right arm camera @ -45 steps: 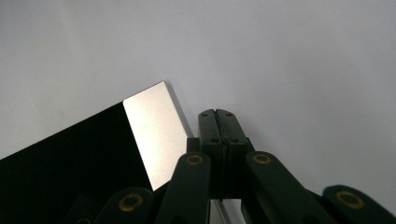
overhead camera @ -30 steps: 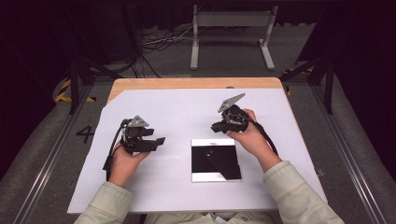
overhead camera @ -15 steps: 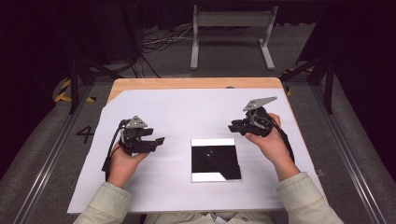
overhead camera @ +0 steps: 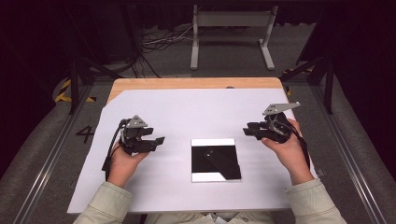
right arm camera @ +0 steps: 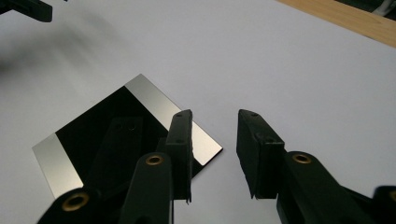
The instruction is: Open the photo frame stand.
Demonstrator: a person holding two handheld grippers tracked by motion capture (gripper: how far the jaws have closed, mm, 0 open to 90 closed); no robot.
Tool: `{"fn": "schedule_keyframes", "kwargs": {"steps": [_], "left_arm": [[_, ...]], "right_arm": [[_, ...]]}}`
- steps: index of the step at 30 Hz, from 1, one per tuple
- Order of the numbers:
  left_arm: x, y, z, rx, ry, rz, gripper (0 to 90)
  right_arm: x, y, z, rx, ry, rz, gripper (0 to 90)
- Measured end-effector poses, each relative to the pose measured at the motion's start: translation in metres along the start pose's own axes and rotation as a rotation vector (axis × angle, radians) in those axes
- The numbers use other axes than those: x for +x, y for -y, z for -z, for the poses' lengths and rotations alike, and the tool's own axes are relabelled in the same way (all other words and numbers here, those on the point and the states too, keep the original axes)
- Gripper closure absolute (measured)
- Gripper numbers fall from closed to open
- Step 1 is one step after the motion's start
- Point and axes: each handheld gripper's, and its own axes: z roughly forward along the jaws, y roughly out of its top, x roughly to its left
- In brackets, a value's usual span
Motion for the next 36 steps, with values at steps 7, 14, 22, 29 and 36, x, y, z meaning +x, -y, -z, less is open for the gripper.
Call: {"fn": "schedule_keyframes", "kwargs": {"steps": [7,14,22,29,36], "left_arm": [[0.0,0.0,0.002,-0.001,0.006,-0.011,38.3],[0.0,0.0,0.003,-0.004,0.001,-0.006,38.2],[0.002,0.001,0.003,-0.004,-0.003,0.006,38.1],[0.003,0.001,0.003,-0.001,-0.005,-0.001,38.0],[0.003,0.001,0.003,-0.001,-0.002,0.008,38.0]], "right_arm": [[0.013,0.01,0.005,0.033,-0.005,0.011,60.0],[0.022,0.018,0.005,0.104,-0.014,0.032,59.8],[0.03,0.024,0.005,0.128,-0.034,0.051,57.8],[0.038,0.031,0.004,0.153,-0.052,0.058,58.6],[0.047,0.039,0.003,0.161,-0.067,0.067,58.5]]}}
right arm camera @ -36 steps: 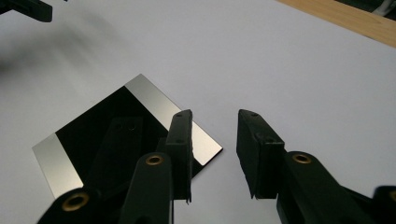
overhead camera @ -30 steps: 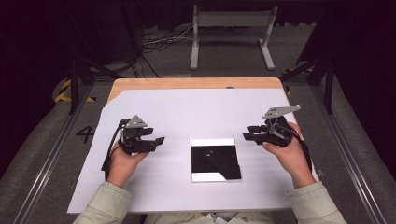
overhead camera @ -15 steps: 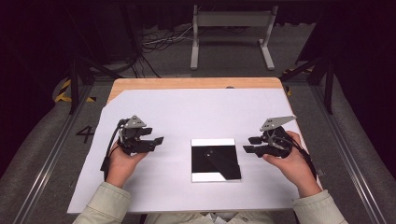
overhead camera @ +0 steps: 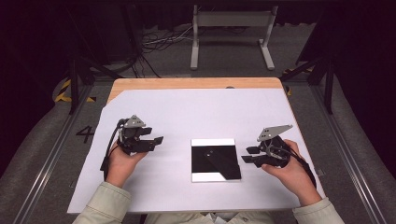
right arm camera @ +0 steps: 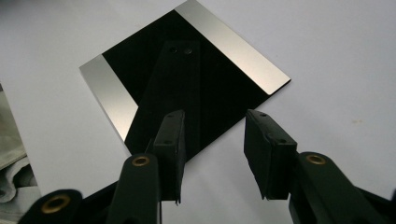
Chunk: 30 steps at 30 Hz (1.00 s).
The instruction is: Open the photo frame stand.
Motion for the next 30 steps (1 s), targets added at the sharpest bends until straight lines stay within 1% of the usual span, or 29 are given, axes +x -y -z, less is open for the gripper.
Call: {"fn": "schedule_keyframes", "kwargs": {"steps": [1,5,13,15,20,23,27,30], "left_arm": [[0.0,0.0,0.0,0.001,0.0,-0.001,37.9],[0.001,0.0,-0.001,0.002,-0.004,-0.006,37.7],[0.001,0.0,-0.001,0.003,-0.004,-0.002,37.5],[0.001,0.0,-0.002,0.003,-0.005,-0.003,37.5],[0.001,0.0,-0.002,0.003,-0.004,-0.003,37.5],[0.001,0.0,-0.002,0.003,-0.003,0.001,37.5],[0.0,0.0,-0.002,0.003,-0.005,-0.003,37.5],[0.0,0.0,-0.002,0.006,-0.003,0.002,37.5]], "right_arm": [[0.003,0.003,-0.002,-0.005,-0.003,0.008,57.5],[0.007,0.007,-0.003,-0.009,-0.013,0.01,57.3],[0.014,0.018,-0.007,0.006,-0.023,0.014,57.2],[0.015,0.022,-0.009,0.018,-0.026,0.011,56.9],[0.017,0.024,-0.011,0.027,-0.033,0.01,56.8],[0.022,0.029,-0.016,0.049,-0.04,0.016,56.2],[0.024,0.032,-0.02,0.068,-0.04,0.019,56.2],[0.026,0.035,-0.023,0.079,-0.043,0.015,56.2]]}}
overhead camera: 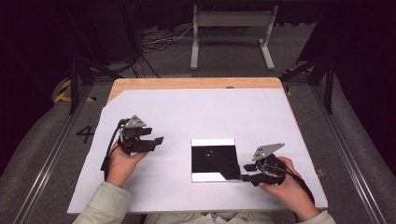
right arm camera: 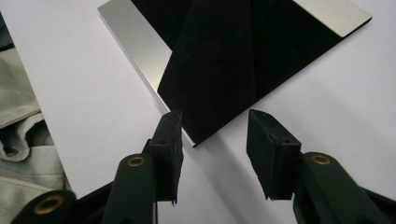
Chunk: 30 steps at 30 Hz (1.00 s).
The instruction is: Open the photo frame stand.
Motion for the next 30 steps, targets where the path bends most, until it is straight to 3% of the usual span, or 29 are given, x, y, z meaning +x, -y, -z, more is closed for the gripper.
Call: {"fn": "schedule_keyframes", "kwargs": {"steps": [8,18,30], "left_arm": [[0.001,0.0,-0.001,0.007,-0.001,-0.015,37.4],[0.001,0.0,-0.001,0.007,-0.002,-0.007,37.4],[0.001,0.0,-0.002,0.009,-0.003,-0.005,37.3]], "right_arm": [[0.002,0.006,-0.006,0.045,0.002,-0.009,57.2],[0.003,0.005,-0.01,0.109,-0.009,-0.002,68.2],[0.012,-0.002,-0.014,0.163,0.045,0.047,82.1]]}}
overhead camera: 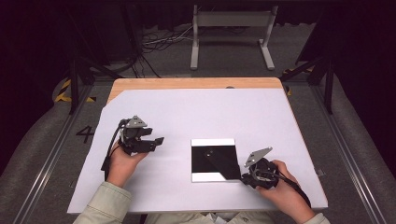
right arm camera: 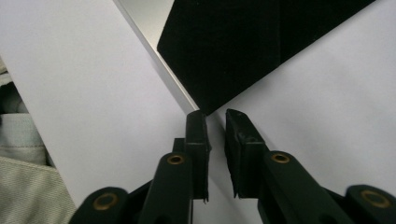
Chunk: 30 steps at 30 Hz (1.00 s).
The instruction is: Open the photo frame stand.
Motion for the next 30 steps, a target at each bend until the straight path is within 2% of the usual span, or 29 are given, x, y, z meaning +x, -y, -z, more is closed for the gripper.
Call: {"fn": "schedule_keyframes", "kwargs": {"steps": [8,12,17,20,30], "left_arm": [[0.0,0.0,0.0,-0.002,0.0,0.001,37.2],[0.0,0.0,0.0,0.001,0.0,0.002,37.2],[0.0,0.0,0.0,0.002,0.0,0.003,37.1],[0.0,0.0,0.0,0.003,0.0,0.003,37.1],[0.001,0.0,0.0,0.001,-0.001,0.004,37.1]], "right_arm": [[0.003,-0.001,0.0,0.004,0.001,0.015,87.1],[0.002,-0.001,0.004,-0.019,-0.011,0.008,88.0],[0.0,0.0,0.011,-0.066,-0.024,0.002,89.9],[0.001,-0.001,0.018,-0.118,-0.025,-0.004,90.0],[0.0,-0.004,0.028,-0.238,-0.038,-0.01,90.0]]}}
